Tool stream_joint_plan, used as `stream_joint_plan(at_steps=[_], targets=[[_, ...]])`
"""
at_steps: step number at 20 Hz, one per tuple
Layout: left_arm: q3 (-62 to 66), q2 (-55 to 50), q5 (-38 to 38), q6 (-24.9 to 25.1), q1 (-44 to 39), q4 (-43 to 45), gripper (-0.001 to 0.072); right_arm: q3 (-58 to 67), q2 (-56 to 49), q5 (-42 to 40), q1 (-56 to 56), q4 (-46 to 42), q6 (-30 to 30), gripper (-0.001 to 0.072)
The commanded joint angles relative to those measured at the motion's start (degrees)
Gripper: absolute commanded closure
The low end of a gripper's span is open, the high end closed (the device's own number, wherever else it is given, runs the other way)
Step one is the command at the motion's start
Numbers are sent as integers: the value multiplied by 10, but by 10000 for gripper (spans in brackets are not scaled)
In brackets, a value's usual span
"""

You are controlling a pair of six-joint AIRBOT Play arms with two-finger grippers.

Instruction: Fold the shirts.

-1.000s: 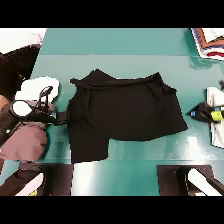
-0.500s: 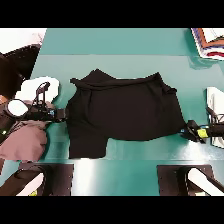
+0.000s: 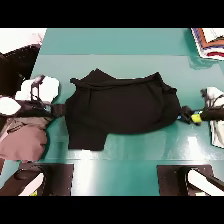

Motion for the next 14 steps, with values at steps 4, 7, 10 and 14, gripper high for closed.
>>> stream_joint_plan(at_steps=[4, 7, 10, 14], targets=[[328, 70, -16, 1, 0, 32, 681, 293, 151, -10, 10, 3, -3, 695], [506, 70, -15, 6, 0, 35, 682, 452, 182, -2, 10, 3, -3, 695], [629, 70, -22, 5, 0, 39, 683, 586, 190, 40, 10, -48, 31, 695], [701, 67, -30, 1, 0, 75, 683, 720, 163, 170, 10, -158, 82, 695]])
